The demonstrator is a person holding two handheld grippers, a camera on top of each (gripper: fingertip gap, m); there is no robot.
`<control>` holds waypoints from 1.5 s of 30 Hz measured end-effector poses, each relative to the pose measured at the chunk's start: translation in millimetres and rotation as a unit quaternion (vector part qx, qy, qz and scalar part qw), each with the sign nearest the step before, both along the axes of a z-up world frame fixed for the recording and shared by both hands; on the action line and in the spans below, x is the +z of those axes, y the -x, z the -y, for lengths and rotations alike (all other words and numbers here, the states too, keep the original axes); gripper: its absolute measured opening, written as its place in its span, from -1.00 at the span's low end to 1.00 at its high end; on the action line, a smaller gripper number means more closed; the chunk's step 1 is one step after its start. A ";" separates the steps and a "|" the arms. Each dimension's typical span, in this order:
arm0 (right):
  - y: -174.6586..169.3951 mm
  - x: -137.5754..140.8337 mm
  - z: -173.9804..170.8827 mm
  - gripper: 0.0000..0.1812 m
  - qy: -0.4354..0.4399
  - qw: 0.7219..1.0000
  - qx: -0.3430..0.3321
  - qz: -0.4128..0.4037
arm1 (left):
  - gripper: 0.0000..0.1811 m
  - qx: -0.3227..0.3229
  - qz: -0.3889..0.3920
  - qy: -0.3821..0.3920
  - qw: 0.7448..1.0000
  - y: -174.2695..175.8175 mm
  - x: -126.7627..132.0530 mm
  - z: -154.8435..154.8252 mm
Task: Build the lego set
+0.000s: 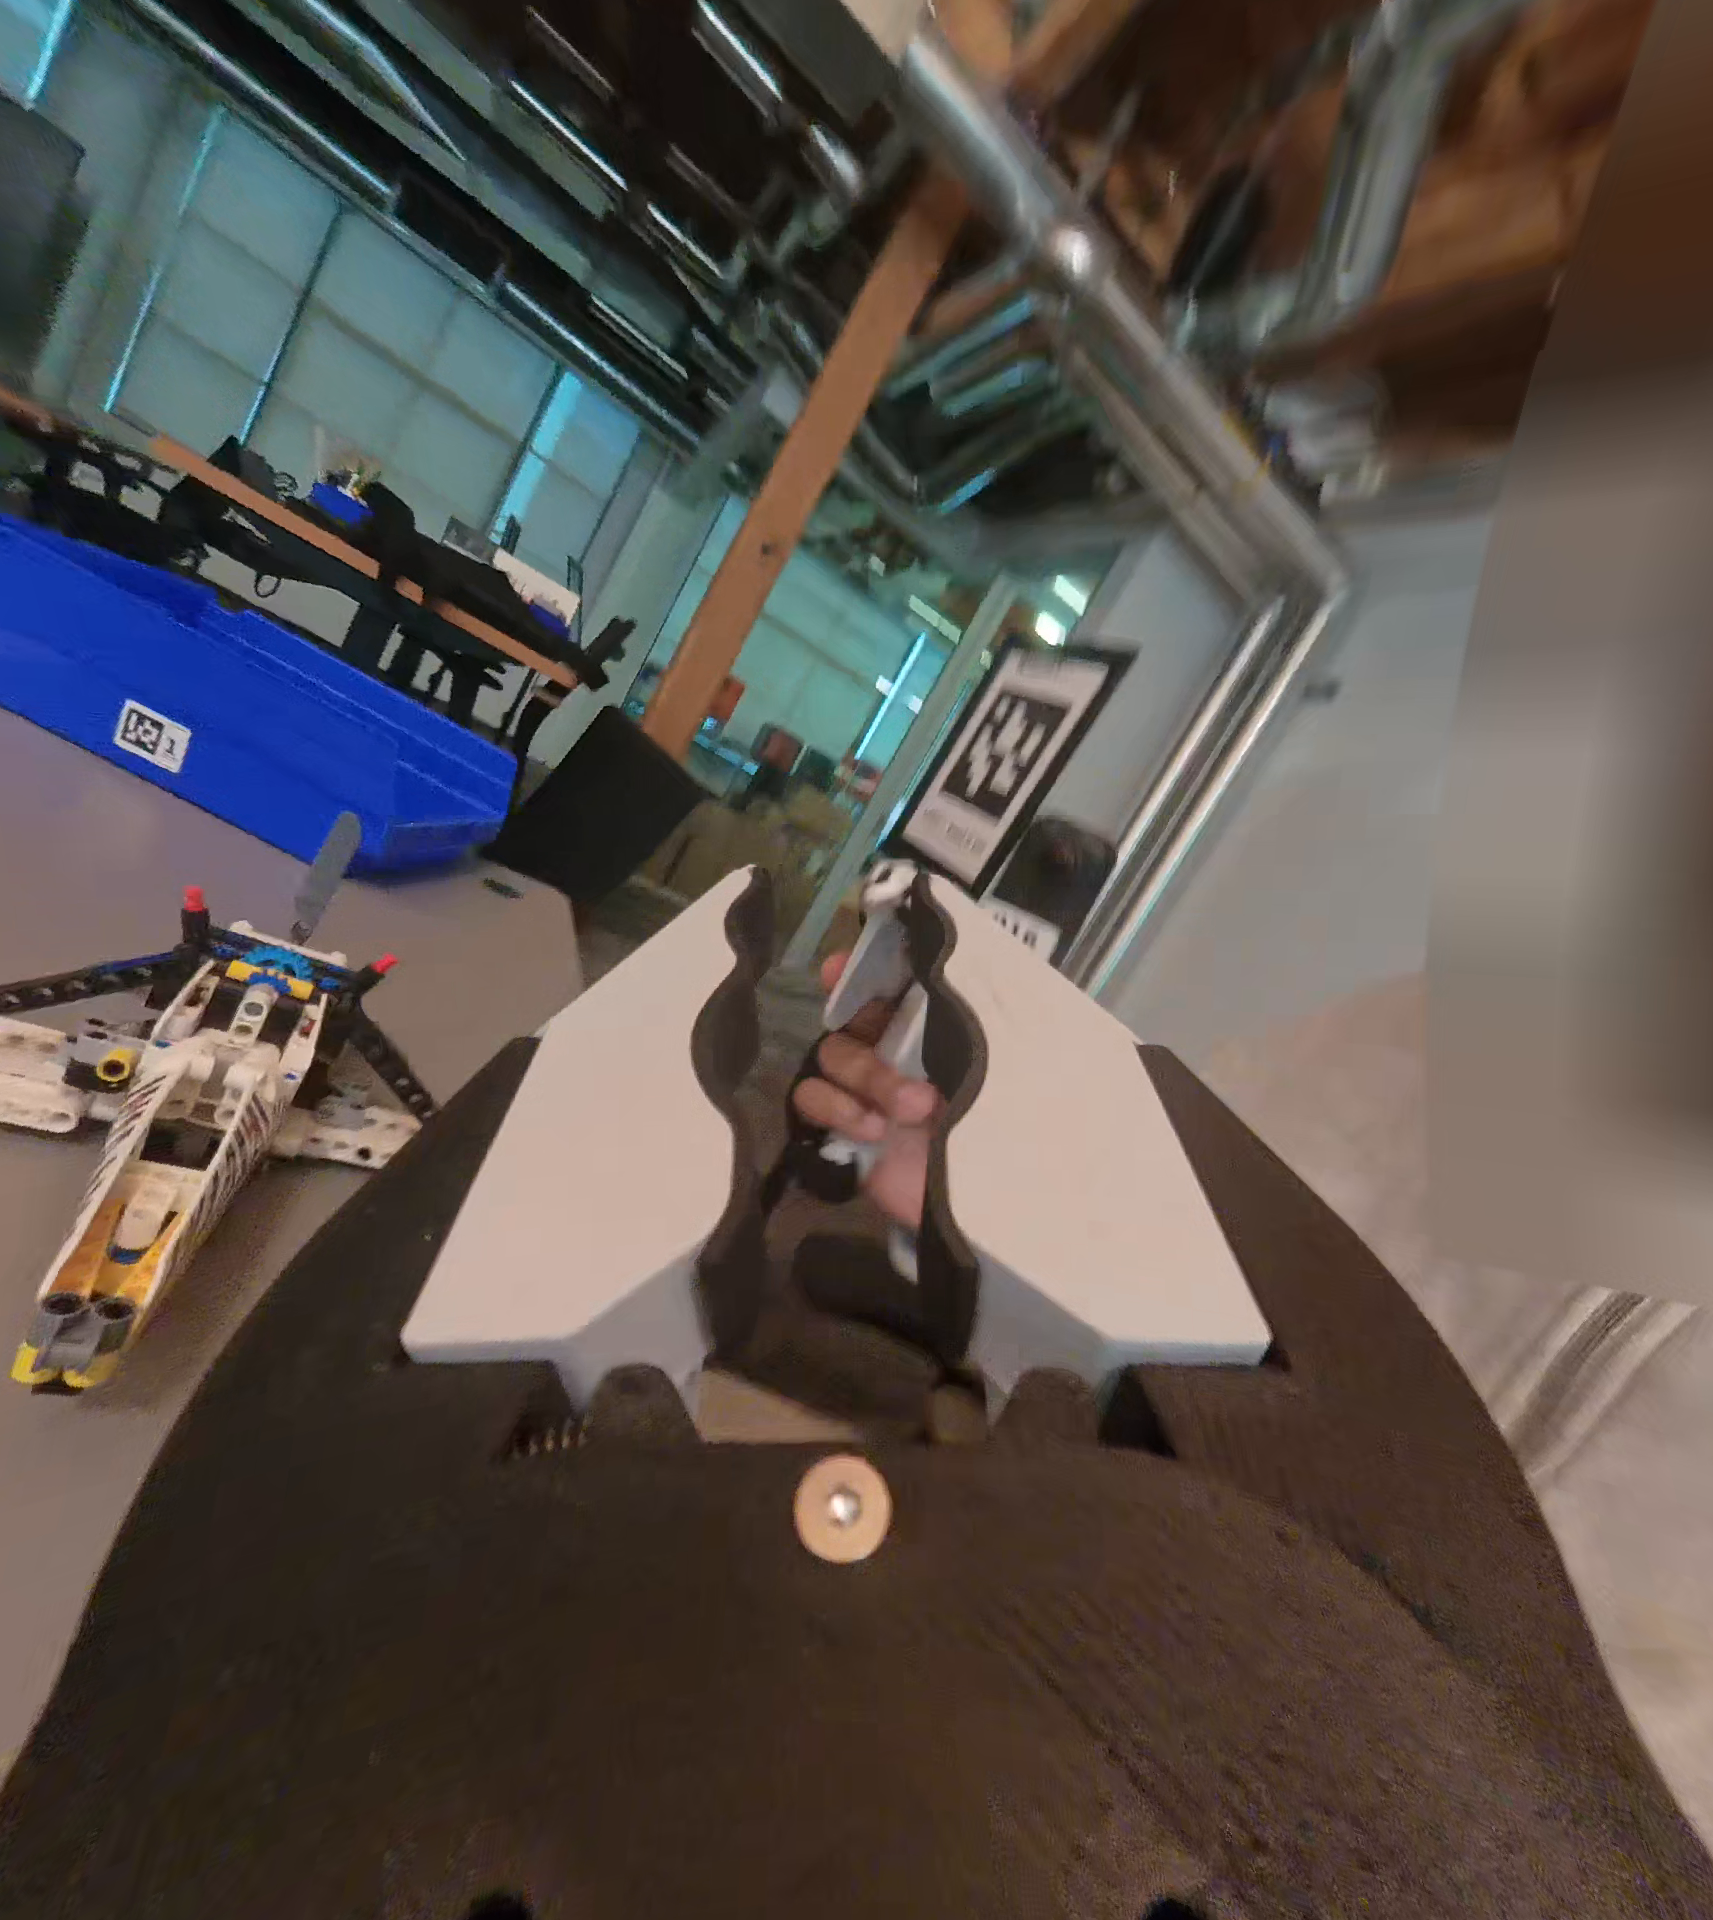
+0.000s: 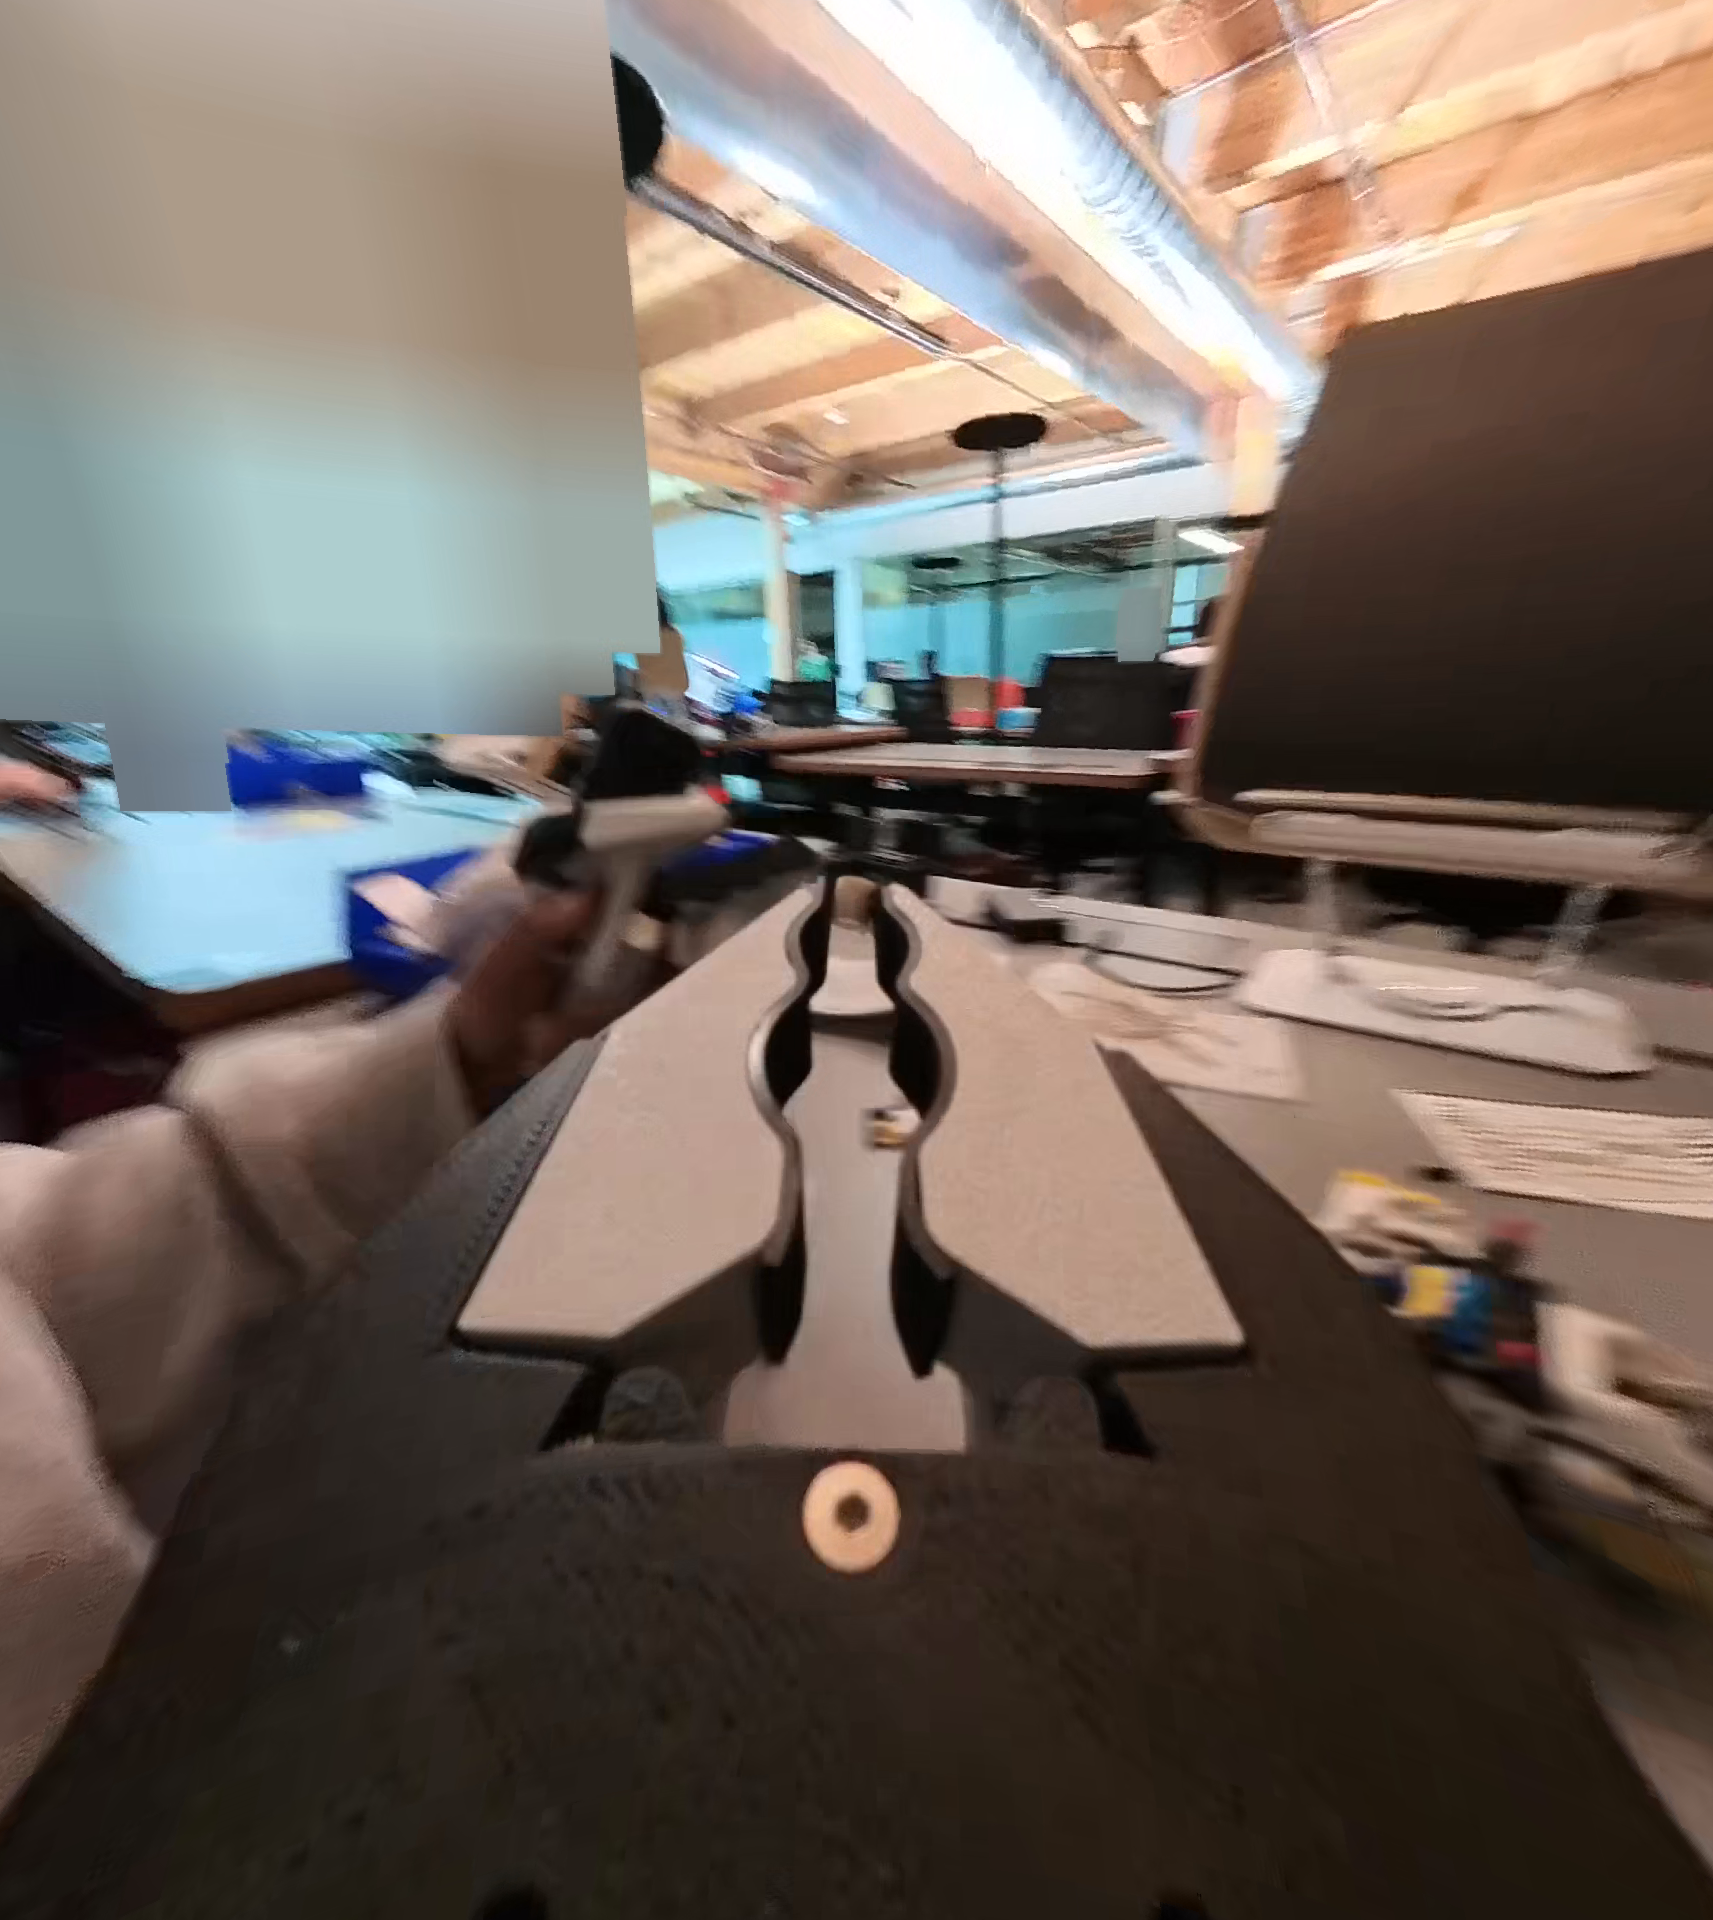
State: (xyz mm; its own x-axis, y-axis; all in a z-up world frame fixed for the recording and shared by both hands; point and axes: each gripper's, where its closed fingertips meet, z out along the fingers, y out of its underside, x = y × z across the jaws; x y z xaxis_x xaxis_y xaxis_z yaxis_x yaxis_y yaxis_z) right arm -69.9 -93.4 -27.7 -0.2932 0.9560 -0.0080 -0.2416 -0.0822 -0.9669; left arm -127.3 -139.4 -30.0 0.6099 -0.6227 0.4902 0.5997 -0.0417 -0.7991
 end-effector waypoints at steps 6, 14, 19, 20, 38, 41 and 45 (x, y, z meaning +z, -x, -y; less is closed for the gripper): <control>3.5 -35.0 35.1 -0.94 0.107 0.989 0.101 0.033 | -0.67 -0.004 -0.009 0.011 1.000 -43.9 -40.1 -2.1; 18.8 -49.6 53.7 -0.94 0.172 0.968 0.179 0.049 | -0.74 0.042 0.016 0.047 0.998 -36.8 -69.2 -2.1; 26.4 -54.4 50.7 -0.95 0.181 0.966 0.178 0.044 | -0.89 0.013 0.058 0.050 0.997 -33.8 -67.4 -1.6; 27.8 -55.5 49.1 -0.95 0.183 0.966 0.176 0.045 | -0.91 0.016 0.060 0.051 0.997 -32.8 -67.9 -2.3; 38.1 -66.6 41.0 -0.95 0.158 0.975 0.146 0.062 | -1.00 0.001 0.070 0.063 0.996 -34.0 -71.3 -5.0; 37.1 -67.1 39.5 -0.95 0.164 0.974 0.144 0.063 | -1.00 0.003 0.070 0.064 0.995 -33.3 -71.6 -5.3; 35.7 -67.4 40.1 -0.95 0.160 0.974 0.144 0.065 | -0.95 0.012 0.078 0.062 0.995 -29.2 -70.8 -5.4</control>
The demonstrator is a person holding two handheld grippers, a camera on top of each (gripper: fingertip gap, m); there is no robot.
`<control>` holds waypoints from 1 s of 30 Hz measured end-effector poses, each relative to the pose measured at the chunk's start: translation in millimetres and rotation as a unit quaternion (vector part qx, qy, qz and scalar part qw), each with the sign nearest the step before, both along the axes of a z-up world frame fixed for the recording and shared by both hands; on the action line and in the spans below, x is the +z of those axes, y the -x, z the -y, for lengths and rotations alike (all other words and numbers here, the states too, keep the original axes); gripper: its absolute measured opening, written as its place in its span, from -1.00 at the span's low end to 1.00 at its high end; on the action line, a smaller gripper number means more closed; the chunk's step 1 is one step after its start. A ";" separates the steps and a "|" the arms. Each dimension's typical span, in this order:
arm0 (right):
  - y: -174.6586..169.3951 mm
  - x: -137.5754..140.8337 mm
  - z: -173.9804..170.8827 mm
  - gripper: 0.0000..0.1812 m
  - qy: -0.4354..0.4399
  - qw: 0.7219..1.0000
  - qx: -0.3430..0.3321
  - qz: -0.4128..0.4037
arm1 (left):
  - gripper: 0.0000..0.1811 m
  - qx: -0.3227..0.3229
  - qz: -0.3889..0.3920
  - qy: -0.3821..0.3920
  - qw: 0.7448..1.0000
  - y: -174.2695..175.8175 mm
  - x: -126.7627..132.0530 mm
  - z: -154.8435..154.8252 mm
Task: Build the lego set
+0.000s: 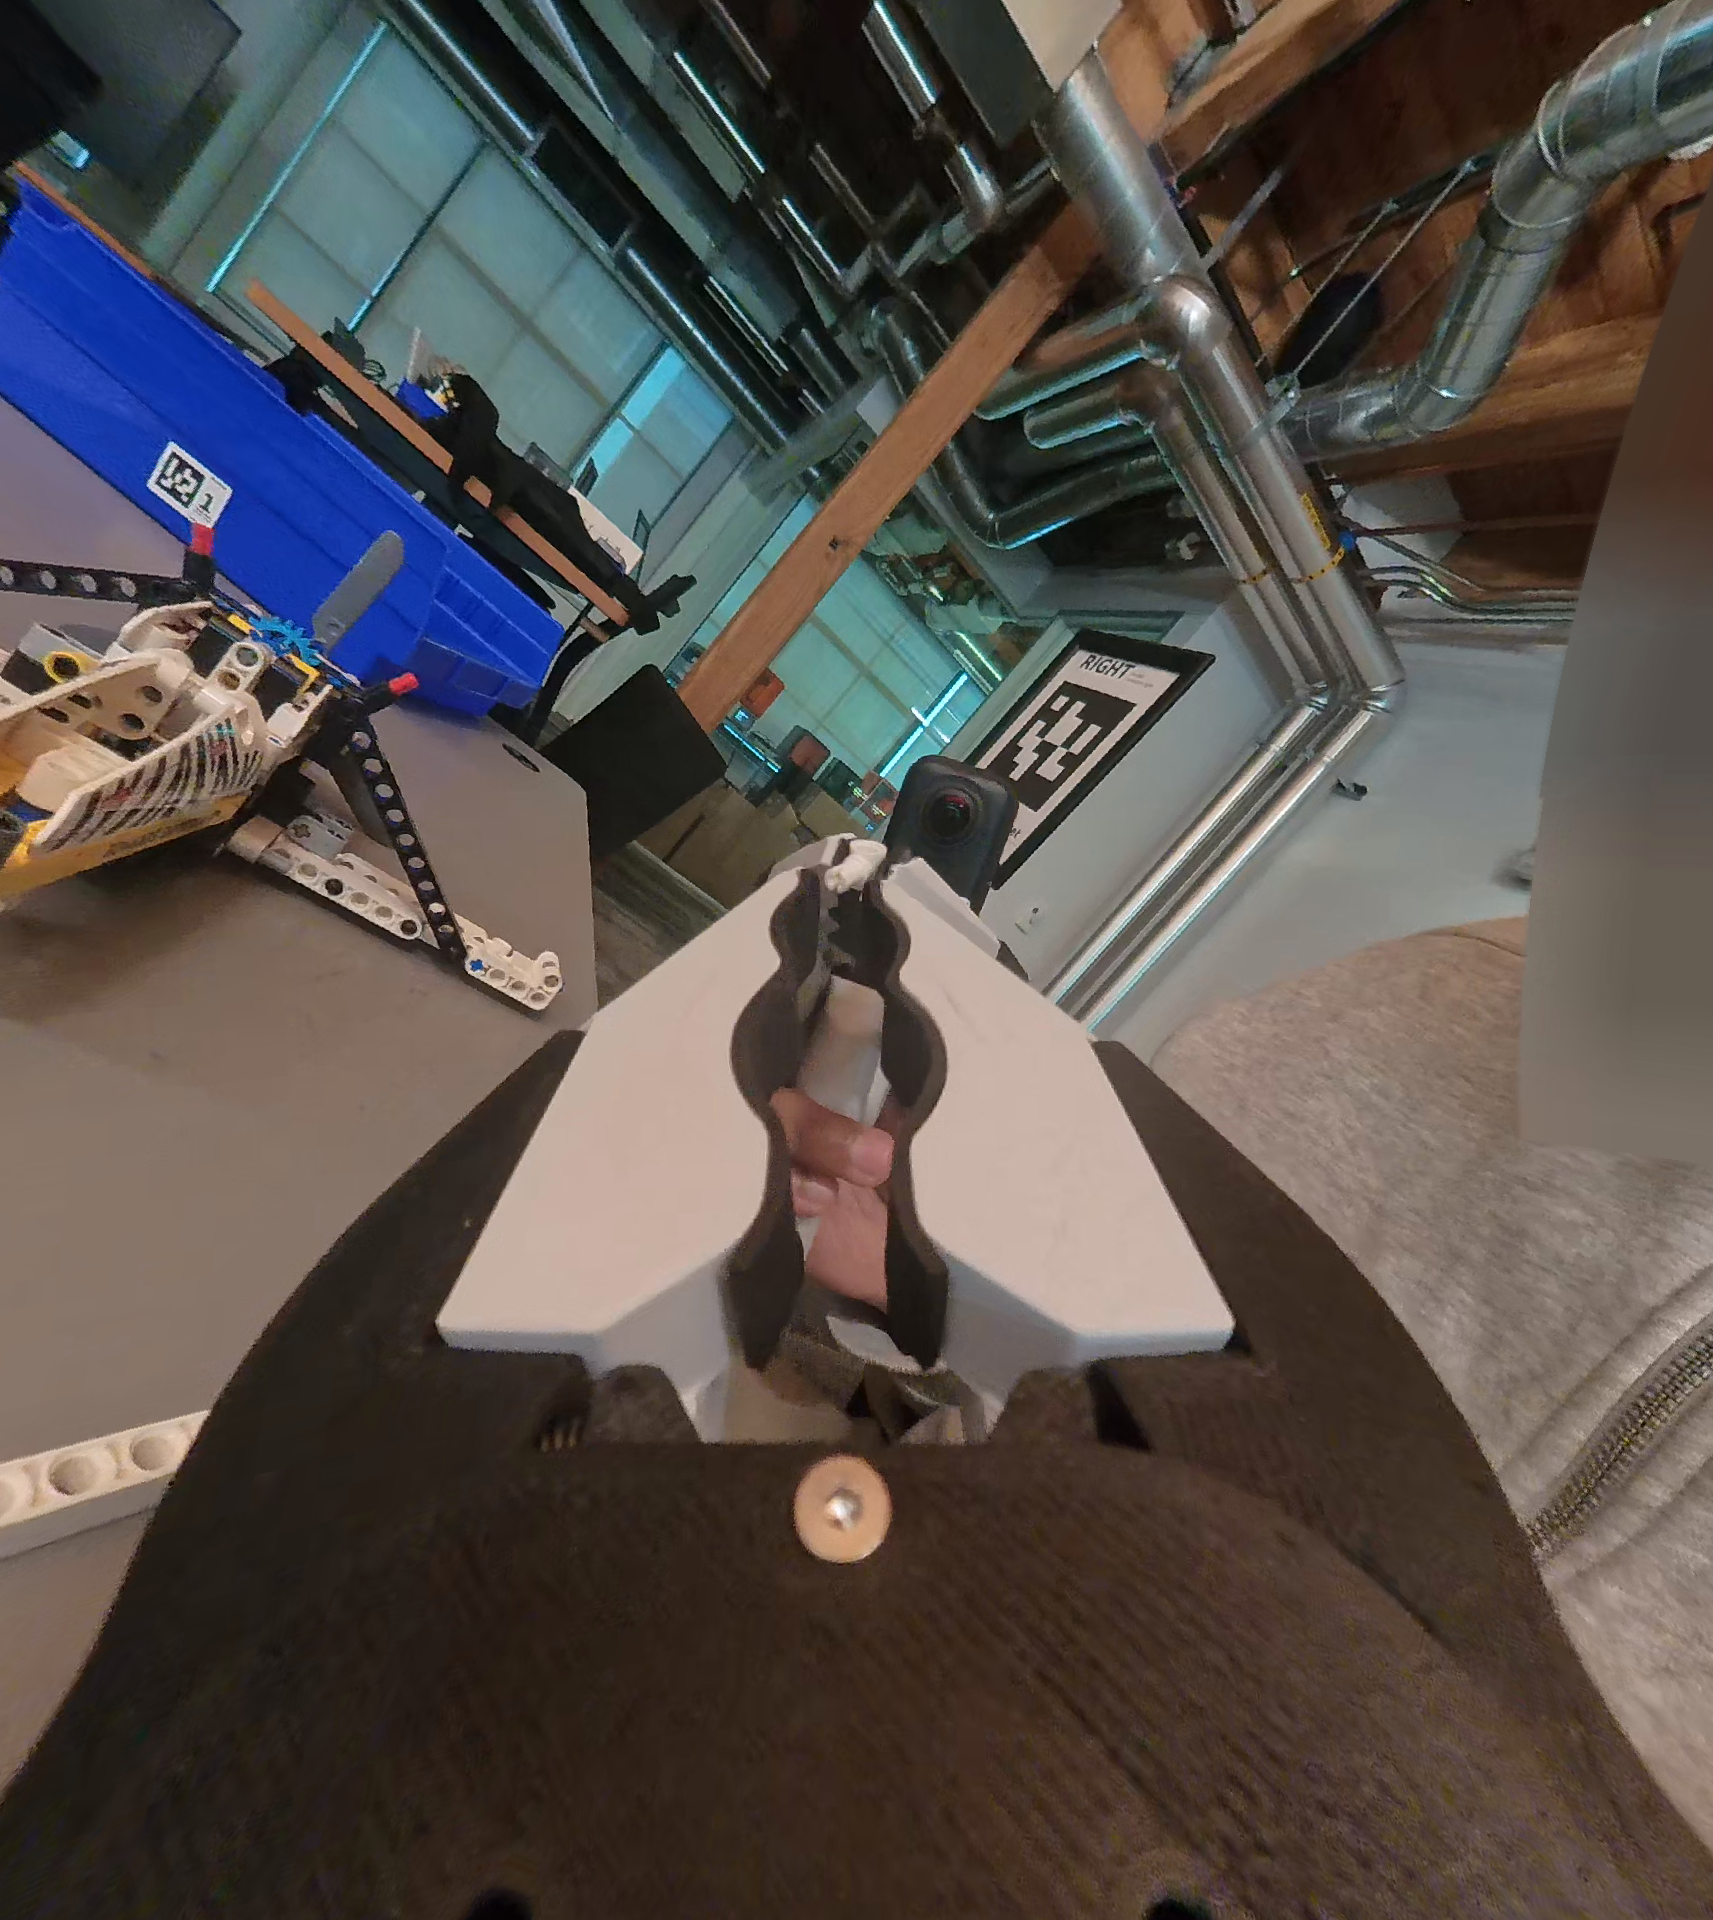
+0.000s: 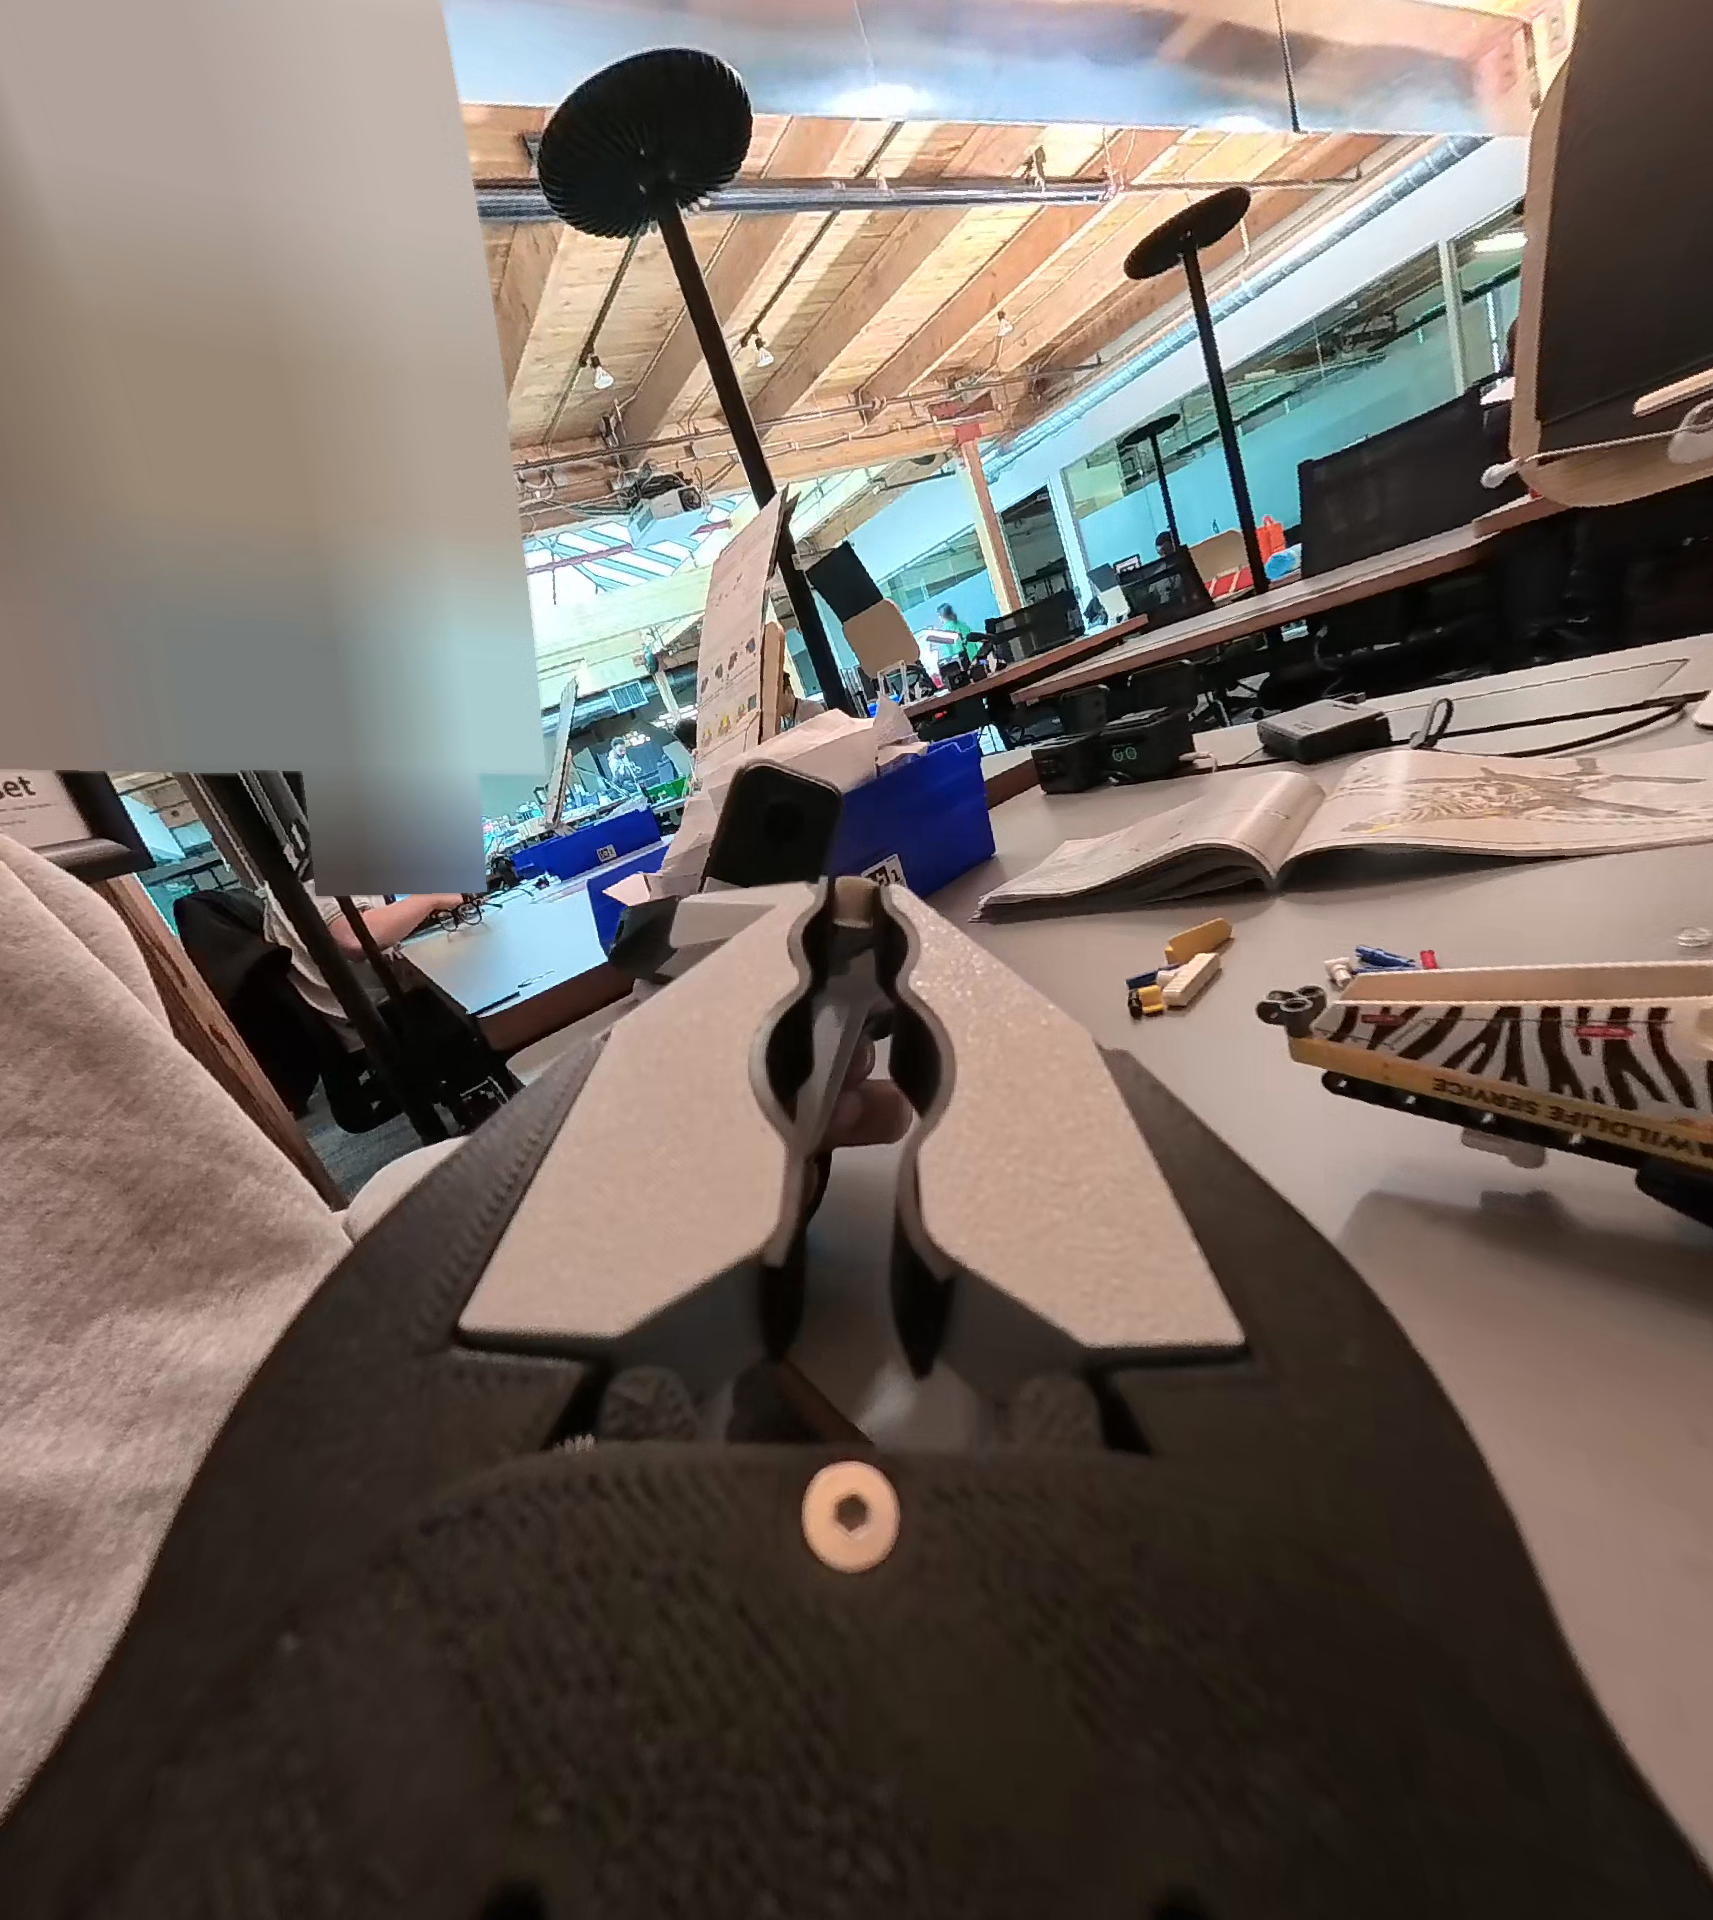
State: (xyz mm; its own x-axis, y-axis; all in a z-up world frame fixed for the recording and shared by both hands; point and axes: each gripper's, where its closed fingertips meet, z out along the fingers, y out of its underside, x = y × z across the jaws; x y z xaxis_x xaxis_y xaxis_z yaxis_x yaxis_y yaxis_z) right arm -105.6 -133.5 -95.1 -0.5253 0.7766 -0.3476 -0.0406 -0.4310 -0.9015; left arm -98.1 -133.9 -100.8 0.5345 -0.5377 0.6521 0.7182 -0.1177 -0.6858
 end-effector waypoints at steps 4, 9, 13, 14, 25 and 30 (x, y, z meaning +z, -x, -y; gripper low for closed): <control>-0.1 -1.1 -0.2 -0.95 0.002 1.000 -0.001 0.005 | -0.96 0.003 -0.005 0.002 1.000 -0.2 -0.8 -0.3; -0.7 -4.0 -2.8 -0.95 -0.008 1.000 -0.014 0.010 | -0.98 0.010 -0.014 0.010 1.000 -0.6 -2.9 -2.0; -0.5 -8.5 -6.9 -0.95 -0.034 0.999 -0.033 0.020 | -1.00 0.000 -0.010 0.000 1.000 -2.2 -0.3 0.8; -0.2 -10.3 -7.2 -0.95 -0.040 0.998 -0.036 0.024 | -1.00 -0.001 -0.011 0.000 1.000 -2.7 -0.1 0.9; -1.0 -10.5 -7.3 -0.96 0.088 0.993 0.035 0.070 | -0.86 0.082 -0.130 0.024 0.988 -4.3 -9.7 -7.7; -1.5 -12.0 -3.1 -0.96 0.131 0.982 0.074 0.114 | -0.85 0.104 -0.177 0.018 0.978 -9.4 -9.5 -7.2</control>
